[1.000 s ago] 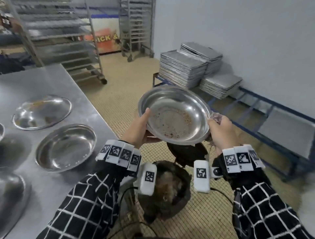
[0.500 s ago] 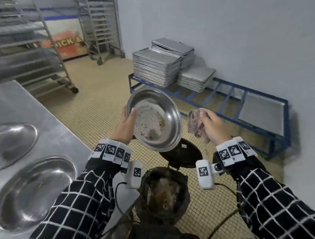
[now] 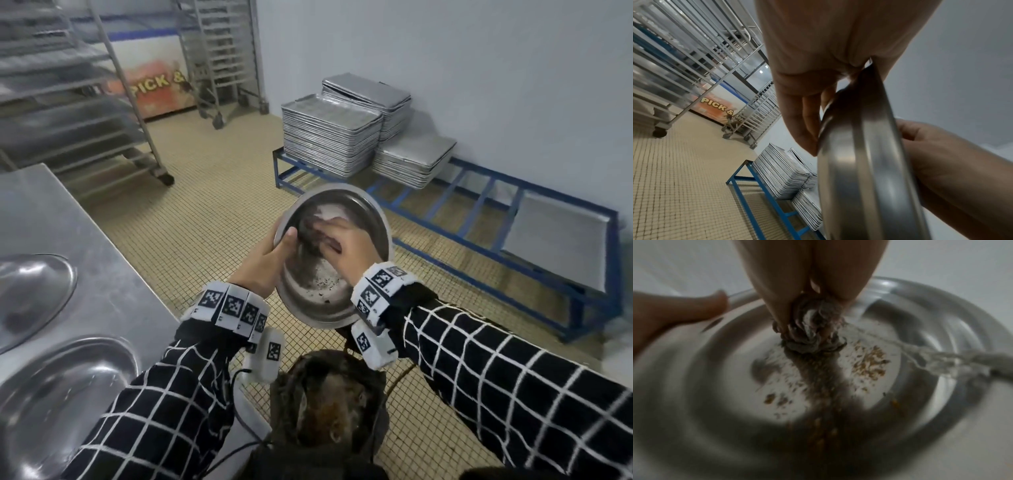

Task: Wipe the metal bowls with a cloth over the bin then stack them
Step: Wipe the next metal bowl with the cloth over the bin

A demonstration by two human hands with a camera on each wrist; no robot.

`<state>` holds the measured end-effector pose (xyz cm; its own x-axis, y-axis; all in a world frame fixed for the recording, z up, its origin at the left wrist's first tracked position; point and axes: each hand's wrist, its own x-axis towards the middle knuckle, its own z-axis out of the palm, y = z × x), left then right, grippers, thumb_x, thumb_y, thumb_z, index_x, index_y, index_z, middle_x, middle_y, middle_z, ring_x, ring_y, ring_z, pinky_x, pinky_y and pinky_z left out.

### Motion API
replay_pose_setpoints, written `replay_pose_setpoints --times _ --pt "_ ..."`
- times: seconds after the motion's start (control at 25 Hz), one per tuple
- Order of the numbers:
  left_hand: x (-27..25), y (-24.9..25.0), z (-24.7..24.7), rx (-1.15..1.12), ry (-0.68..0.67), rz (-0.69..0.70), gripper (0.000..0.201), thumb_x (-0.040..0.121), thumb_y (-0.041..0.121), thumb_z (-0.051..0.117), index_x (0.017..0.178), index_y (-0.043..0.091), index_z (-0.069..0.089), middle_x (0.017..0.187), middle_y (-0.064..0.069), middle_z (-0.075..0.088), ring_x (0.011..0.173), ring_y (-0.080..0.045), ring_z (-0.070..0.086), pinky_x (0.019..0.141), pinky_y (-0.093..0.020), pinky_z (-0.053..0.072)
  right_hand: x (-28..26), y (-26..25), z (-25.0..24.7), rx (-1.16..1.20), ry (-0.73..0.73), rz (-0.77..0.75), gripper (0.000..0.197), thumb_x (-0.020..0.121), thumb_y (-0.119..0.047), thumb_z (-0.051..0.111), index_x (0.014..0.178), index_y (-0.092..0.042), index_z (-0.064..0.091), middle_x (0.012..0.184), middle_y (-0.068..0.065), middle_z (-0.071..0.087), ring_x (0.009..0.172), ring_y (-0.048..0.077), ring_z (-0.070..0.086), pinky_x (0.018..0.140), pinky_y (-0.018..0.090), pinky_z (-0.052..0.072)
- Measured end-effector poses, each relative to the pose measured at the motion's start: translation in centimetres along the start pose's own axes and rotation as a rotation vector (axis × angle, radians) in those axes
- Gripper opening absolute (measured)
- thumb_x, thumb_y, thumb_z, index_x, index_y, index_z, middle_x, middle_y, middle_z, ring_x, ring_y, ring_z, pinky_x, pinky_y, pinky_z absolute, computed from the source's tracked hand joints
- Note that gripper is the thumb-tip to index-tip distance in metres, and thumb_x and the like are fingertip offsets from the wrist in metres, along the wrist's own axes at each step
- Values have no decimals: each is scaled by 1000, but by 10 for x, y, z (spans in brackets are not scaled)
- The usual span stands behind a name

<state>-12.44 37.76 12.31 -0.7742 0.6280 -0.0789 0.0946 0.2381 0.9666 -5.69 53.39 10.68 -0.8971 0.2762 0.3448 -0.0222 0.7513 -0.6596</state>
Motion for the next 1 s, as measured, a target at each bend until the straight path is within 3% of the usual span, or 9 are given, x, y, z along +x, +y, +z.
replay_pose_setpoints --times 0.08,0.2,0.4,0.52,0.6,0.68,0.8,0.88,1.0 --pt "11 2 1 -19 -11 12 56 90 56 41 141 34 39 115 5 63 107 -16 62 95 -36 50 -9 -1 8 -140 -181 -116 25 85 0 59 107 -6 67 108 -3 56 95 6 49 96 22 39" --pt "21 9 -2 16 -12 24 53 94 52 39 143 33 36 114 6 62 105 -16 62 92 -36 52 -17 17 0 -261 -456 -159 28 89 -4 56 115 -8 65 117 6 59 105 16 55 101 27 41" --pt "33 20 -4 116 1 80 37 97 50 35 134 50 37 101 8 70 83 -12 71 75 -28 58 25 41 -45 -224 -7 -128 24 93 -13 54 114 -12 67 112 -1 60 98 11 56 82 7 39" --pt "40 29 5 197 -26 124 25 97 54 33 118 66 33 98 10 70 83 -14 71 81 -38 57 44 68 -60 -444 -182 -20 42 93 -29 38 123 -13 62 124 10 57 110 25 54 92 31 45" --pt "46 32 12 169 -57 154 29 95 59 34 124 63 36 111 5 67 90 -17 70 82 -44 57 35 88 -50 -642 -274 -33 37 95 -21 46 129 -14 57 131 10 54 117 28 52 100 37 44" --pt "53 34 19 98 -86 190 39 89 60 38 128 61 38 129 -1 58 110 -23 62 93 -49 51 19 99 -37 -469 -289 37 35 95 -27 51 129 -21 58 131 5 54 117 22 53 100 32 42" --pt "59 34 28 141 -116 249 40 86 62 37 126 67 35 141 1 44 129 -23 45 103 -51 42 5 93 -21 -34 -231 145 31 91 -41 56 119 -30 65 125 -9 58 106 6 56 89 7 37" --pt "63 31 31 180 -95 274 38 90 59 36 127 66 32 141 4 43 129 -18 44 103 -49 43 2 91 -14 -69 -232 27 26 93 -25 58 117 -24 67 125 -8 59 113 10 55 90 0 30" --pt "66 24 30 249 -12 349 38 101 39 35 135 56 28 144 8 40 130 -6 37 103 -27 35 5 86 -13 -344 -362 -63 33 93 -11 54 124 -20 64 128 3 59 117 20 52 96 14 32"
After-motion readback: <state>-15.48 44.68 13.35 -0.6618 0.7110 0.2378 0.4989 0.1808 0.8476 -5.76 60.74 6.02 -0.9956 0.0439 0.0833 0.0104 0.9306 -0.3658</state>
